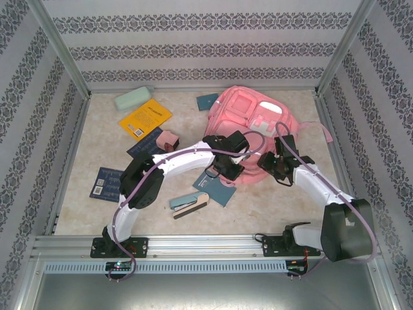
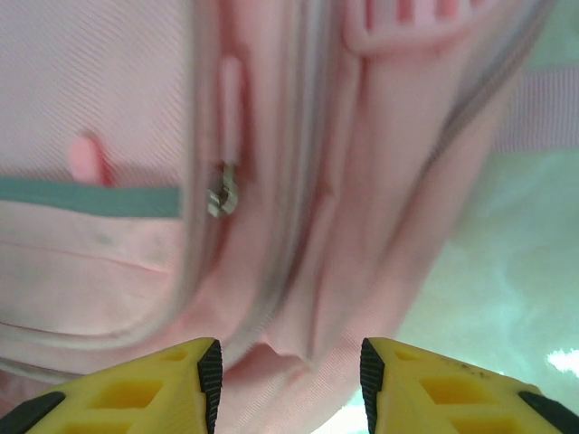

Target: Pack the student bag

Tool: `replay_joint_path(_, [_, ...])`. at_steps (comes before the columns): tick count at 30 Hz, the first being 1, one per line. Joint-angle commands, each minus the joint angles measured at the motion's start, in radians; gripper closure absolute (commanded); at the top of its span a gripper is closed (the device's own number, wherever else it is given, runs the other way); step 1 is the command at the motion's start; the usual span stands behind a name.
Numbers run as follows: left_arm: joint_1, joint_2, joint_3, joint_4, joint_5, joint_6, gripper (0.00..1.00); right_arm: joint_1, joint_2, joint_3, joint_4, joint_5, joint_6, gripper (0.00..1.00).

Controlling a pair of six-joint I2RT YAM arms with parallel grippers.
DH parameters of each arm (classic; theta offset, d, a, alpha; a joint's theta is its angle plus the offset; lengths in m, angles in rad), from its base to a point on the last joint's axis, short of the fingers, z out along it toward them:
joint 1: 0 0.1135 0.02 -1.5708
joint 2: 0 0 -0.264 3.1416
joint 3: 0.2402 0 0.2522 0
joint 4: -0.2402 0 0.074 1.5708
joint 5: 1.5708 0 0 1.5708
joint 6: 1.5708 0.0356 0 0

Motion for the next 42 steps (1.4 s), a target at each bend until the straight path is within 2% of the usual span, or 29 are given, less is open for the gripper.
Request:
replay_joint_path(1, [-0.016,0.030,-0.005,-0.048,0.011,0.047,0.83,0.005,-0.027,-0.038,-0.010,0.003,0.036,0.52])
replay_joint_path(7, [-0.016,0.043,-0.008,-0.060,0.005,0.055,0.78,0.011,-0.046,-0.039,-0.017,0.002,0.043,0.52])
replay_joint_path(10, [-0.016,0.042,-0.014,-0.061,-0.011,0.053,0.93,0.020,-0.051,-0.036,-0.019,0.002,0.049,0.52])
replay_joint_path(12, [-0.016,0.040,-0.013,-0.061,-0.018,0.051,1.00,0.030,-0.053,-0.036,-0.015,-0.004,0.062,0.52])
replay_joint_path(13, [-0.016,0.039,-0.011,-0.062,-0.021,0.051,1.00,0.035,-0.053,-0.038,-0.012,-0.010,0.072,0.51])
replay_joint_path(17, [-0.016,0.022,-0.010,-0.050,-0.025,0.046,1.00,0.069,-0.047,-0.071,0.054,-0.070,0.172,0.39])
replay_joint_path(21, [-0.016,0.004,-0.008,-0.041,-0.015,0.040,1.00,0.089,-0.029,-0.100,0.129,-0.103,0.263,0.40])
replay_joint_path(27, [-0.017,-0.014,-0.008,-0.036,-0.017,0.037,1.00,0.089,0.019,-0.126,0.217,-0.079,0.340,0.51])
replay_joint_path(29, [-0.016,-0.023,-0.010,-0.036,-0.034,0.040,1.00,0.085,0.052,-0.117,0.219,-0.076,0.334,0.59])
replay_joint_path(30, [-0.016,-0.026,-0.010,-0.039,-0.041,0.041,1.00,0.084,0.062,-0.114,0.218,-0.073,0.331,0.64])
replay_joint_path(33, [-0.008,-0.028,-0.005,-0.056,-0.072,0.047,1.00,0.063,0.084,-0.100,0.189,-0.050,0.309,0.97])
replay_joint_path(34, [-0.002,-0.027,-0.005,-0.068,-0.089,0.050,1.00,0.054,0.085,-0.091,0.165,-0.036,0.294,1.00])
replay_joint_path(42, [0.139,-0.019,-0.014,-0.161,-0.254,0.054,1.00,-0.075,-0.006,-0.061,0.051,0.037,0.164,1.00])
